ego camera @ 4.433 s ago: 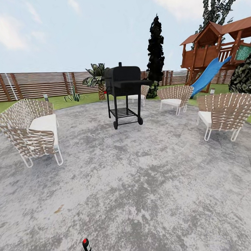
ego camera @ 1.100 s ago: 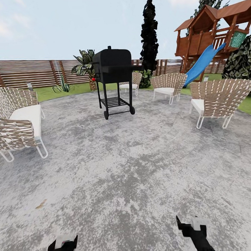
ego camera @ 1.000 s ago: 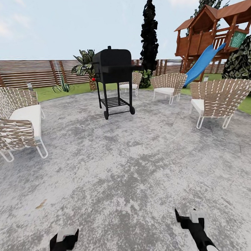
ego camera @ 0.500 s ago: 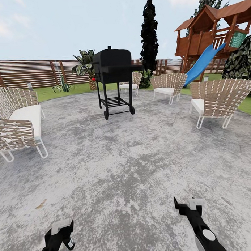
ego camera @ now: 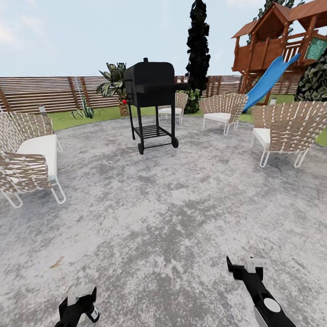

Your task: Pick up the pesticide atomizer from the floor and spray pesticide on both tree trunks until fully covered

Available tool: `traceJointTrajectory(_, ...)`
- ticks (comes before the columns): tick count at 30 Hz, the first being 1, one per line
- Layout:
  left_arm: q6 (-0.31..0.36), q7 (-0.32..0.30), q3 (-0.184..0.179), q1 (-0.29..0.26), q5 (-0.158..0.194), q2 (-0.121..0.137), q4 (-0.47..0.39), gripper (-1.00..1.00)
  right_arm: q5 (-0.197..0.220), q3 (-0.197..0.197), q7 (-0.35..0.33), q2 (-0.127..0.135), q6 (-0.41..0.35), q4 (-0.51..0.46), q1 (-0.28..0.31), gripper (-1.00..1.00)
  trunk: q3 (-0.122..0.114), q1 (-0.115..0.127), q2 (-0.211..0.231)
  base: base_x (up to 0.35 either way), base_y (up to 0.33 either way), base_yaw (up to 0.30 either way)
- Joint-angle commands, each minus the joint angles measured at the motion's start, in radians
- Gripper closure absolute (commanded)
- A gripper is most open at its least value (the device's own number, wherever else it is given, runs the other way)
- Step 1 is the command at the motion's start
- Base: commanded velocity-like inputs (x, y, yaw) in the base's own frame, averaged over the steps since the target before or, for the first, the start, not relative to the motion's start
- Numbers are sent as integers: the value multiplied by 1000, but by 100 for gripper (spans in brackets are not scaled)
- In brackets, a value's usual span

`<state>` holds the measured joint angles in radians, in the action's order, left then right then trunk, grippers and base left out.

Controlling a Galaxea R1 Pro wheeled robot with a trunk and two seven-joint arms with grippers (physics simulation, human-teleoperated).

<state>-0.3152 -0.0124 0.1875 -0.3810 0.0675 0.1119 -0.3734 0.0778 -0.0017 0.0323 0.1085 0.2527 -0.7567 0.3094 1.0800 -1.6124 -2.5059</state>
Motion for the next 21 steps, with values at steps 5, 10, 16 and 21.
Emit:
traceJointTrajectory(5, -2, -1, -2, -2, 5, 1, 1, -100, 8, 0, 1, 0, 5, 0, 0, -100, 24, -2, -2, 0, 0, 6)
traceJointTrajectory(10, -2, -3, -2, -4, 4, 1, 1, -100, 8, -1, 1, 0, 5, 0, 0, -100, 51, -4, -3, 0, 0, 0)
traceJointTrajectory(16, -1, -4, -12, -5, 3, 0, 1, -100, 8, -1, 1, 0, 5, 0, 0, -100, 84, -7, -4, 0, 0, 0)
traceJointTrajectory(21, -1, -3, -49, -7, 4, 3, 2, -100, 8, -2, 1, 0, 5, 0, 0, -100, 111, -9, -5, 0, 0, 0)
